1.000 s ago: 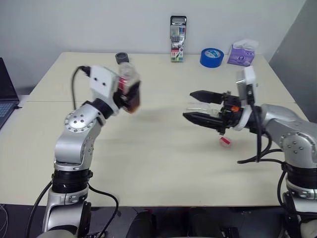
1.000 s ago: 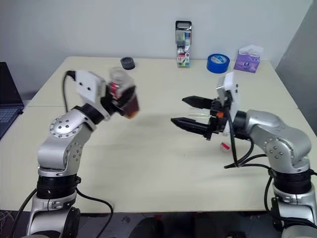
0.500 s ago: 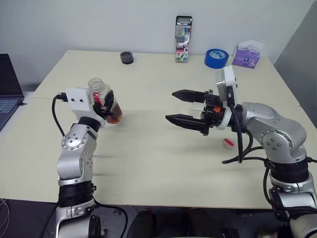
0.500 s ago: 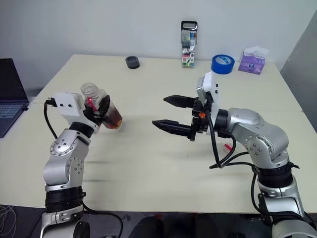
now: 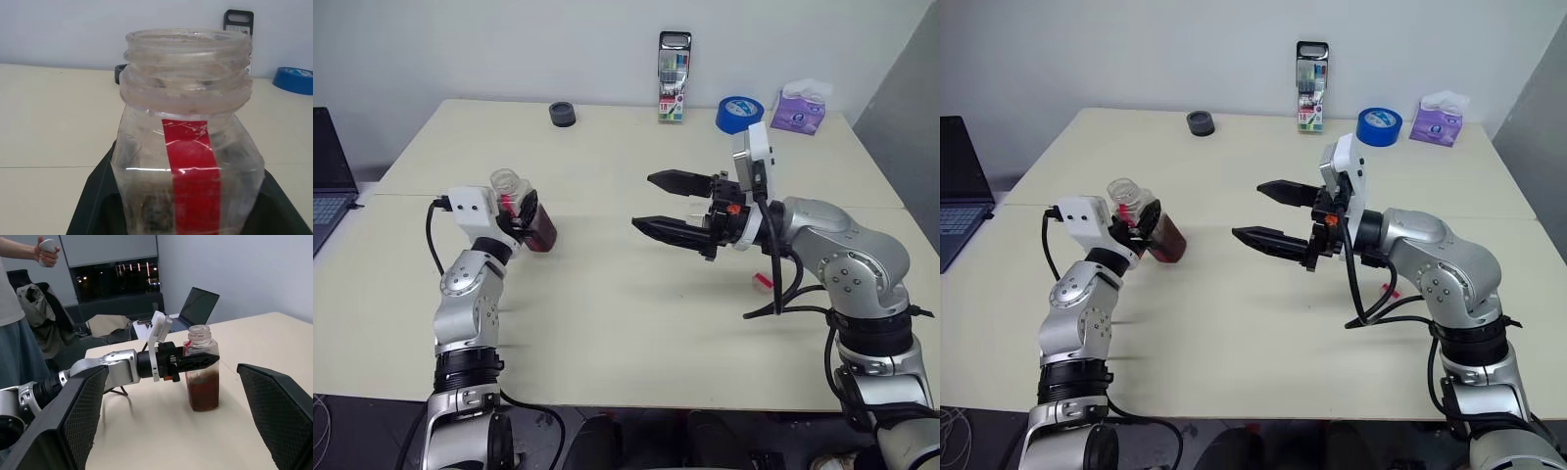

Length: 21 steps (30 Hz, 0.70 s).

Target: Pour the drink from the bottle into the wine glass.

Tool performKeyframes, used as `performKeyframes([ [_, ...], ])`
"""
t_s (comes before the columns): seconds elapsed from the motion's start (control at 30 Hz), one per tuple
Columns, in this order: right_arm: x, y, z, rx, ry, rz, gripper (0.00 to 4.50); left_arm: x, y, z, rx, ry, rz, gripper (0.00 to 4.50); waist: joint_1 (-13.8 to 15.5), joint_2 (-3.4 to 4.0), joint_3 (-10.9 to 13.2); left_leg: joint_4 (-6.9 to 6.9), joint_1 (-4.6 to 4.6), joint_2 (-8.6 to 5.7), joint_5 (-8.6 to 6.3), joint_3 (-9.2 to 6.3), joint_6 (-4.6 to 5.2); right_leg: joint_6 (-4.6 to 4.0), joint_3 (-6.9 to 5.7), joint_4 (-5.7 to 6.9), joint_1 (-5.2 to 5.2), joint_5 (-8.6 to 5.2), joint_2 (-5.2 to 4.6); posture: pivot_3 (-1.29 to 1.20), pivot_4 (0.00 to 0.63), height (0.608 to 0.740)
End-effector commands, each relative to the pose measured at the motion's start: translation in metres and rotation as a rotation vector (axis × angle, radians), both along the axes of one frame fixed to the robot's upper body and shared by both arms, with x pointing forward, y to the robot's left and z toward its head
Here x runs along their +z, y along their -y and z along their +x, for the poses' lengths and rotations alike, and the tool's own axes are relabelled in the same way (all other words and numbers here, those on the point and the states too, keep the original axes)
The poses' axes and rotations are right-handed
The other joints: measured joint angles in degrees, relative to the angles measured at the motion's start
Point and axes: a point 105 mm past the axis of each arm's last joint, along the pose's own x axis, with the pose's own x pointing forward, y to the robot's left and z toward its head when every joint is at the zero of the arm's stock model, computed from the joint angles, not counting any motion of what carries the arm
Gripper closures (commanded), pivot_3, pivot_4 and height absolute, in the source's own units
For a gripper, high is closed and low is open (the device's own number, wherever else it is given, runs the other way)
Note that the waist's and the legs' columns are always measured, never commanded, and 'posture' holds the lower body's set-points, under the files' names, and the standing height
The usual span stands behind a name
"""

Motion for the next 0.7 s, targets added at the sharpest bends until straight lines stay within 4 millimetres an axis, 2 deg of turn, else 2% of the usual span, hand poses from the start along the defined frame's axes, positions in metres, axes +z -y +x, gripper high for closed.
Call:
performKeyframes([
  [0.03,0.009,0.001,-0.005,-0.003,0.039,0.024,0.00,0.014,0.001,0.002,-0.017,0.056,0.012,2.38,0.01,0.00,0.00,0.01,0.00,0.00,0.00,0.00,0.00,0.00,0.00,0.00,0.00,0.00,0.00,0.00,0.150,0.740],
  [0.27,0.008,0.001,-0.003,-0.020,0.033,0.031,0.00,0.005,0.001,0.002,-0.024,0.028,0.030,0.20,-0.04,0.00,0.00,0.00,0.01,0.00,0.00,0.00,0.00,0.00,0.00,0.01,0.00,0.00,0.00,0.00,0.150,0.740],
  [0.3,0.008,0.001,-0.003,-0.021,0.033,0.031,0.00,0.004,0.001,0.002,-0.024,0.026,0.030,0.02,-0.04,0.00,0.00,0.00,0.01,0.00,0.00,0.00,0.00,0.00,0.01,0.01,0.00,0.00,0.00,0.00,0.150,0.740],
  [0.47,0.007,0.001,-0.003,-0.025,0.034,0.030,0.00,-0.006,0.002,-0.007,-0.021,0.000,0.034,0.02,-0.09,0.00,0.00,-0.01,0.02,0.00,0.00,0.00,0.00,0.00,0.02,0.00,0.00,0.00,0.00,0.00,0.150,0.740],
  [0.7,0.003,0.003,-0.005,-0.039,0.025,0.027,0.00,-0.030,0.007,-0.028,0.001,-0.068,0.021,0.02,-0.05,0.00,0.00,-0.01,0.01,0.01,-0.01,0.00,0.01,0.00,0.03,0.01,0.00,0.00,-0.01,0.00,0.150,0.740],
])
